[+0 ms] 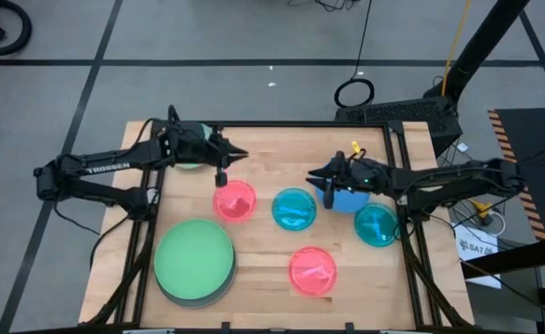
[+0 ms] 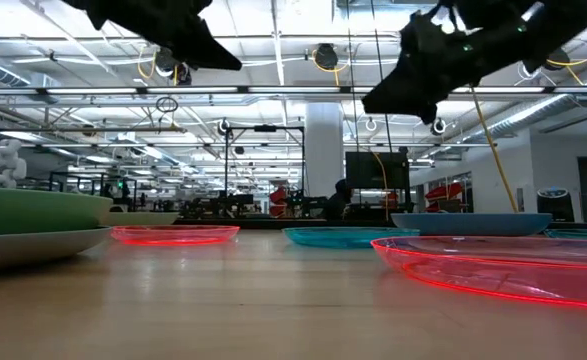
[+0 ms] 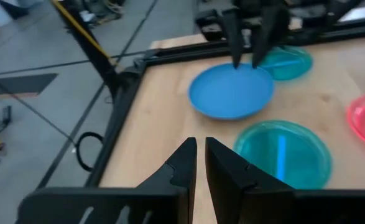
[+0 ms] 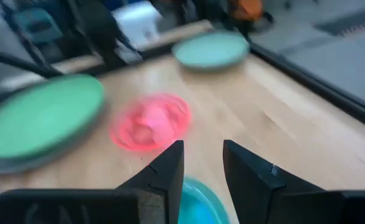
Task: Stack plastic plates
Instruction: Stack the blue plate on the green plate
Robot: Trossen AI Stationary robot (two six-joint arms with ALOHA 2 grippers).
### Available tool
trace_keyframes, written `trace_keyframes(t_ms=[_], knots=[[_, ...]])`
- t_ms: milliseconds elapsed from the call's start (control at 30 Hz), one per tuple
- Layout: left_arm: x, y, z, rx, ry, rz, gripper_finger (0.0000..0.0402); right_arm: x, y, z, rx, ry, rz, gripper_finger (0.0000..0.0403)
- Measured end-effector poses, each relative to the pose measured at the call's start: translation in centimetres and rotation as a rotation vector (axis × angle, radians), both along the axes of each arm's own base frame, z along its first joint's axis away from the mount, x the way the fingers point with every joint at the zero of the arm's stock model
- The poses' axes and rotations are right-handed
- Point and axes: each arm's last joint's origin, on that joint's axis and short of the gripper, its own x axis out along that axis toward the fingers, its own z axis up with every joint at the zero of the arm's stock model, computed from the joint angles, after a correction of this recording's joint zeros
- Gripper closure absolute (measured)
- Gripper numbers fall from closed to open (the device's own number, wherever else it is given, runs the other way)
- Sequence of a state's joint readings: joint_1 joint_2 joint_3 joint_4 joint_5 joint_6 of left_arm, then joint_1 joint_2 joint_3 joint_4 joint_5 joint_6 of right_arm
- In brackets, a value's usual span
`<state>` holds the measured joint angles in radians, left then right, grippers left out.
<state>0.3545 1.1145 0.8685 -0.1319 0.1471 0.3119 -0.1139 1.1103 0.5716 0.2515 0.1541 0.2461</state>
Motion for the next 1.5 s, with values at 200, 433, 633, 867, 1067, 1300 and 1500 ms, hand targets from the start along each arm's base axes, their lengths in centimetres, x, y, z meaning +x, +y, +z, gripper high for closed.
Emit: trace_keyframes(t_ms=[200, 433, 633, 867, 1067, 1300, 1500], knots=[[-0.5, 1.2, -0.1, -0.036, 0.005, 0.080, 0.0360, 0.7, -0.1, 0.5, 0.041, 0.173, -0.017, 0.0298], [-0.8, 1.4, -0.5, -0.107, 0.035, 0.125, 0.0360, 0.5, 0.0, -0.2, 0.228, 0.239, -0.117, 0.0298], [-0.8, 1.4, -0.5, -0.101, 0.037, 0.122, 0.0360, 1.5, 1.4, -0.4, 0.283, 0.190, -0.088, 0.0298], [-0.8, 1.4, -0.6, -0.125, 0.036, 0.131, 0.0360, 3.2, 2.2, -1.6, 0.281, 0.264, -0.066, 0.0298], [-0.8, 1.2, -0.8, -0.149, 0.052, 0.133, 0.0360, 4.3, 2.7, -2.4, 0.237, 0.520, -0.054, 0.0298], [-0.8, 0.7, -1.1, -0.177, 0.091, 0.125, 0.0360, 4.6, 2.7, -2.3, 0.184, 0.713, -0.022, 0.0298], [-0.7, 0.2, -1.2, -0.184, 0.099, 0.109, 0.0360, 4.1, 2.7, -2.4, 0.165, 0.771, -0.009, 0.0298]])
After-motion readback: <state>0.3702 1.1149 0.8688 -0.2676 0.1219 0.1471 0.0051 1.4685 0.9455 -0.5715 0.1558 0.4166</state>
